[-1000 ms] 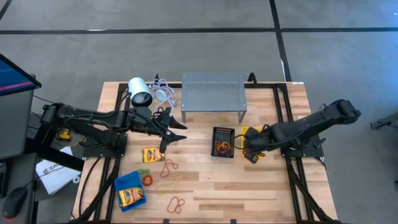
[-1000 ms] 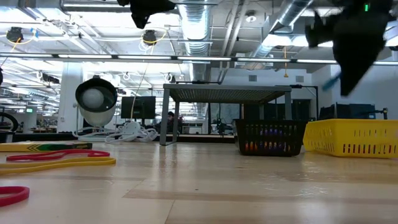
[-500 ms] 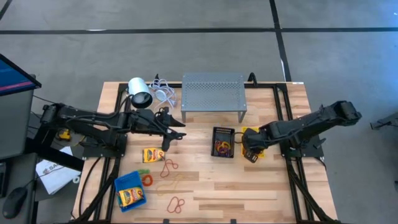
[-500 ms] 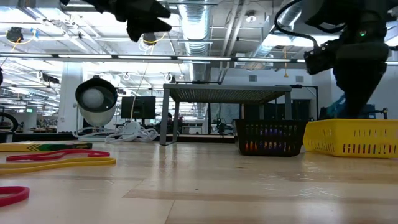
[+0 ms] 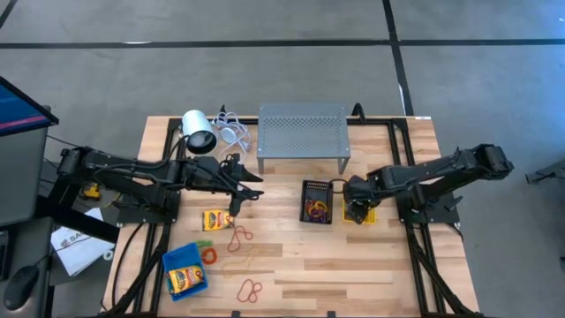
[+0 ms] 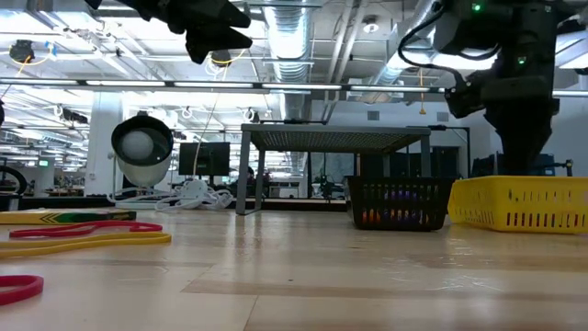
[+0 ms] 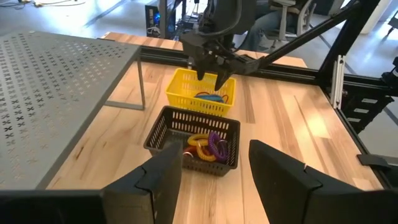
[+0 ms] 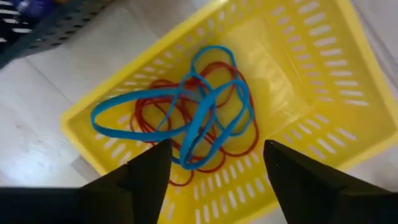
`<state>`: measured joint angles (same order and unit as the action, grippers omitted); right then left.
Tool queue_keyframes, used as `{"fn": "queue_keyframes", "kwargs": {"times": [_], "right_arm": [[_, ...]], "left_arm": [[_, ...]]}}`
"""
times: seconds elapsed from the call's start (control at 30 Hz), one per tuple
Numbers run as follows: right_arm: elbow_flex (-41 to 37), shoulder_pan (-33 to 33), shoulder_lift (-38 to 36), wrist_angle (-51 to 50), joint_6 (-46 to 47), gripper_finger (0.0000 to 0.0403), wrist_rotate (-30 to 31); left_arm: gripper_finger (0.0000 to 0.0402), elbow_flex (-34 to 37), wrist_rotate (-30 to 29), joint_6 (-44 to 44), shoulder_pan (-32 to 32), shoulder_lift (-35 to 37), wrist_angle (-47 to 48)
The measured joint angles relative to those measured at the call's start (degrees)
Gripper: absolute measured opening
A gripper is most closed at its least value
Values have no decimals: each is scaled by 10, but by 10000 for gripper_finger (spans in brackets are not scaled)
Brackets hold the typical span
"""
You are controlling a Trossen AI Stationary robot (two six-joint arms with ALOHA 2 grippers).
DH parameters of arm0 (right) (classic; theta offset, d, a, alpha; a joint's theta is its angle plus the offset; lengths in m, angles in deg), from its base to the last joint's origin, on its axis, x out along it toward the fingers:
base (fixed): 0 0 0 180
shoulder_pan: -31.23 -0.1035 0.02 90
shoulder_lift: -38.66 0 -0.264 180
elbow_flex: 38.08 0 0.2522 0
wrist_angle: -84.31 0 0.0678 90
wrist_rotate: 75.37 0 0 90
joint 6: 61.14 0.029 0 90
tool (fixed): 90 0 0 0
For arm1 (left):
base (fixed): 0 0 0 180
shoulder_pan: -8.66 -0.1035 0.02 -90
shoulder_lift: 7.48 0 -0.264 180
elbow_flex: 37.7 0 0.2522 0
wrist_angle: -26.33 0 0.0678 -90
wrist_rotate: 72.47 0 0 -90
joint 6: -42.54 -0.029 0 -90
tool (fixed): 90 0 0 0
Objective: Pick & Place Office Desk Supplies
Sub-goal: Put the red rubber band into the yellow basket
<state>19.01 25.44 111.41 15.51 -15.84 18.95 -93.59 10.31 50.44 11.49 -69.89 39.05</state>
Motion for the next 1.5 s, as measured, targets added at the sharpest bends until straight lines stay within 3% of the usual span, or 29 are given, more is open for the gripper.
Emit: {"fn": "queue_keyframes", "kwargs": {"times": [0.23,0.53,0.67,0.83,1.17,1.5], "right_arm": [[0,3,0,0,-7,243,3],[12,3,-26,37,-34,204,3],[34,2,-62,50,-57,191,-28],[41,2,-107,121,-69,180,-70],[41,-22,-126,243,-97,166,-66],[40,-45,-103,250,-114,154,-46]], "left_arm": [[182,0,2,-1,0,0,2],[182,0,99,27,9,0,38],[182,-1,104,31,25,-4,79],[182,-8,69,35,57,-48,163],[182,-51,58,35,94,-190,350],[182,-68,87,43,112,-247,349]]}}
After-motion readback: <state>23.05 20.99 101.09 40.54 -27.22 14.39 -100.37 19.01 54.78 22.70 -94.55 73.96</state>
